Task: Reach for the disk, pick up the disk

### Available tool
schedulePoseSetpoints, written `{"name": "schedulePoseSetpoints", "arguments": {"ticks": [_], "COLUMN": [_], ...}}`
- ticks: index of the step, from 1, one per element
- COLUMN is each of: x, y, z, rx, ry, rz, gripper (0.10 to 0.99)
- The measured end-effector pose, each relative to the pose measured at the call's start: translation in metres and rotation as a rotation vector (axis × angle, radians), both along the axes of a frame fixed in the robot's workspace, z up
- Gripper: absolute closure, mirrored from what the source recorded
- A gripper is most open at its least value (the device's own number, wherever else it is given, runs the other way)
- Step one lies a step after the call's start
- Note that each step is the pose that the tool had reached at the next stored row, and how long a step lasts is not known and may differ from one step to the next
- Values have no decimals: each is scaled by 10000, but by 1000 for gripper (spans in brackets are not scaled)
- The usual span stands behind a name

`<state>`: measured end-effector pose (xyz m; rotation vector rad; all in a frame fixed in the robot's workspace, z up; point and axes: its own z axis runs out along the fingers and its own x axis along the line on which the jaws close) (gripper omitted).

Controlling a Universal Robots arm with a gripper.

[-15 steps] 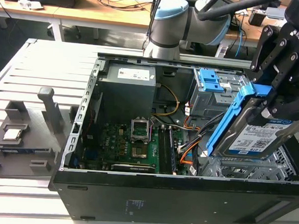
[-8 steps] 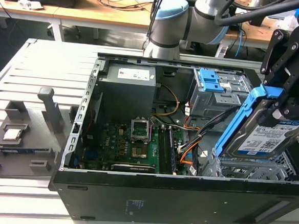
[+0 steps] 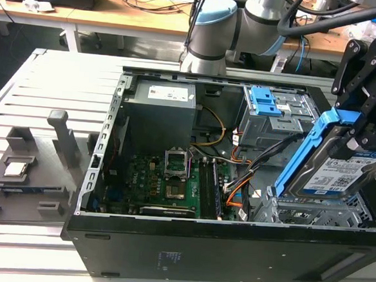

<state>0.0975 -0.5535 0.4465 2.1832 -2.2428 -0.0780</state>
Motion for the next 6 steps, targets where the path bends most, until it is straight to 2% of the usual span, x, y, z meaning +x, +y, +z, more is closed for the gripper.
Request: {"name": "schedulePoseSetpoints", "arguments": {"ticks": [6], "x": [8], "y": [0], "z": [-3], "rx": [1], "ry": [0], "rz": [0], "gripper": [722]}}
